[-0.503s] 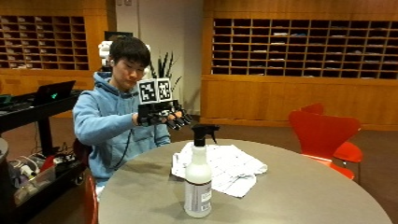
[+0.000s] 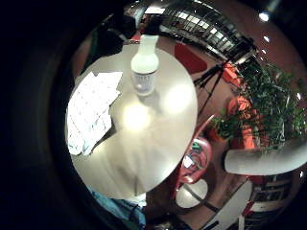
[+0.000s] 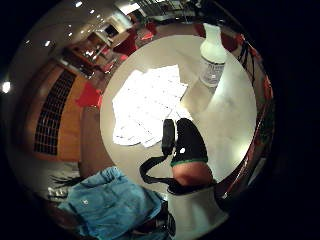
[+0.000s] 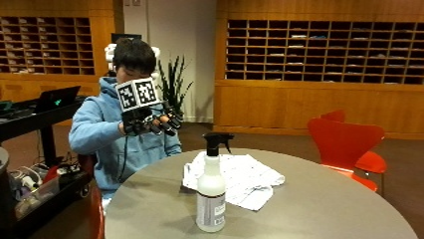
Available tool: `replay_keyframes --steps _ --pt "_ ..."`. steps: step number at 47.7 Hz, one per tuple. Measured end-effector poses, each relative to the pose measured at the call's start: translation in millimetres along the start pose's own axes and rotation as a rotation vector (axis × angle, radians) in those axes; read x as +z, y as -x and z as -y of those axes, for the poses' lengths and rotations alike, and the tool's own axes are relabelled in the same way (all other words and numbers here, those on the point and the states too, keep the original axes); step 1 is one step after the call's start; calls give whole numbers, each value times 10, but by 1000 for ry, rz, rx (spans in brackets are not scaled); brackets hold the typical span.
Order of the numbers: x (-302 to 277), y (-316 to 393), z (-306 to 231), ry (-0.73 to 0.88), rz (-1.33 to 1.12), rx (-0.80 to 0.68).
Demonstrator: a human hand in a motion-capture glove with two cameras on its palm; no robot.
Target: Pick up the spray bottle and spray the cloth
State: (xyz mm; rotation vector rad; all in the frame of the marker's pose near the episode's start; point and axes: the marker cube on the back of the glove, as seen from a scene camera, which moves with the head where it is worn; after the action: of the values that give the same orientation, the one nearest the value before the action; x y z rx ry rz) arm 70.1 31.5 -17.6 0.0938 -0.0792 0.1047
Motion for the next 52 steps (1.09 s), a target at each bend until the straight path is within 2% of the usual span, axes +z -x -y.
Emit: replay_keyframes --steps 28,52 --pt "8 -944 -148 -134 294 156" --pt "665 -1256 532 -108 724 259"
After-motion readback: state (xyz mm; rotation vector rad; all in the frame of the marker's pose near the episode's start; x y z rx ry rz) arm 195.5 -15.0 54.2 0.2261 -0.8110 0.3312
